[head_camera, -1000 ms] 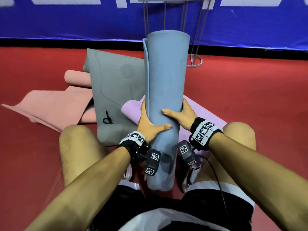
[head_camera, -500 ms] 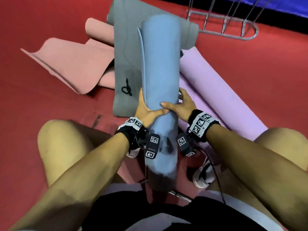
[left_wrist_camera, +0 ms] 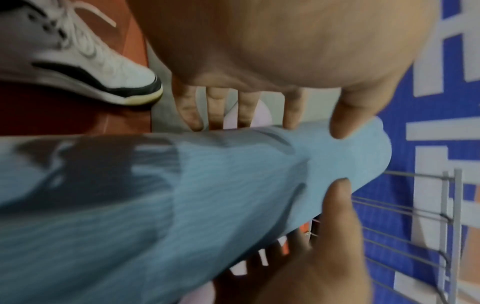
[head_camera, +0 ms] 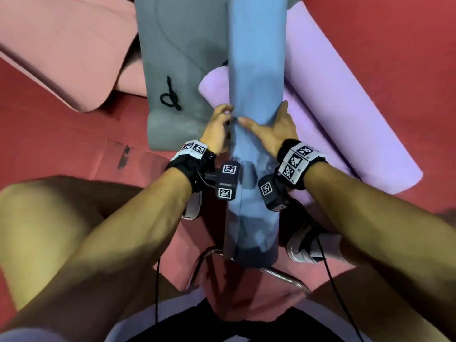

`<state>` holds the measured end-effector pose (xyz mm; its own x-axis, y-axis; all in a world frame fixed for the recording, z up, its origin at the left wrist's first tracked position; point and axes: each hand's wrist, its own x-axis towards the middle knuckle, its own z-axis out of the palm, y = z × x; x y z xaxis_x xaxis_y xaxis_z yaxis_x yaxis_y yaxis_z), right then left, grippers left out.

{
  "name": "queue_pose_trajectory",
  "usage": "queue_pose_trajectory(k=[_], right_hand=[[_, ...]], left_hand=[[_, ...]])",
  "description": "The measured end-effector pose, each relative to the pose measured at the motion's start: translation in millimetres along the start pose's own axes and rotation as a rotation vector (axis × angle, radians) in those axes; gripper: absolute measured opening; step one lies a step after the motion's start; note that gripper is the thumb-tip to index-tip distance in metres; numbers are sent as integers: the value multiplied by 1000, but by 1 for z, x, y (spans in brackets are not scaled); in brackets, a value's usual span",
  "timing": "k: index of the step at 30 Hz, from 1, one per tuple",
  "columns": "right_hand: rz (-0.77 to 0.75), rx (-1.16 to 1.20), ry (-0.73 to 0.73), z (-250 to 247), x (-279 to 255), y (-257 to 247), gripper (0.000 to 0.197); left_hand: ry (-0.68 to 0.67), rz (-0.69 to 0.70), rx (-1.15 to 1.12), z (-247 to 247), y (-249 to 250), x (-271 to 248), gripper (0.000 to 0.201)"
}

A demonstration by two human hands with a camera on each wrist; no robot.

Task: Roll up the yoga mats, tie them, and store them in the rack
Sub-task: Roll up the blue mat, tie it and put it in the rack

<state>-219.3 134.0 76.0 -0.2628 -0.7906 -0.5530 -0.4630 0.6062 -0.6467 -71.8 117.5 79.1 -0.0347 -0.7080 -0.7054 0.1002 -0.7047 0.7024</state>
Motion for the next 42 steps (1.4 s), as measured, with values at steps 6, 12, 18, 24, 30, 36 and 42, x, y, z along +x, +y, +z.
queue_pose_trajectory(k=[6, 12, 18, 24, 30, 36, 42], right_hand=[[154, -24, 108, 7, 50, 6, 152], [263, -31, 42, 43, 91, 19, 140], [333, -180, -72, 95, 119, 47, 147], [325, -222, -24, 138, 131, 75, 145], [355, -298, -28, 153, 143, 72, 150], [392, -313, -77, 156, 150, 76, 151], [400, -354, -57, 163, 151, 78, 152]], left_hand=[[-61, -64, -41, 30, 3, 35, 46], [48, -43, 248, 4, -11, 100, 46], [590, -22, 462, -88, -28, 183, 23], [729, -80, 638, -131, -42, 239, 29], [683, -125, 502, -135, -47, 280, 49], [599, -211, 431, -156, -59, 310, 43], [640, -304, 477, -153, -64, 320, 33]])
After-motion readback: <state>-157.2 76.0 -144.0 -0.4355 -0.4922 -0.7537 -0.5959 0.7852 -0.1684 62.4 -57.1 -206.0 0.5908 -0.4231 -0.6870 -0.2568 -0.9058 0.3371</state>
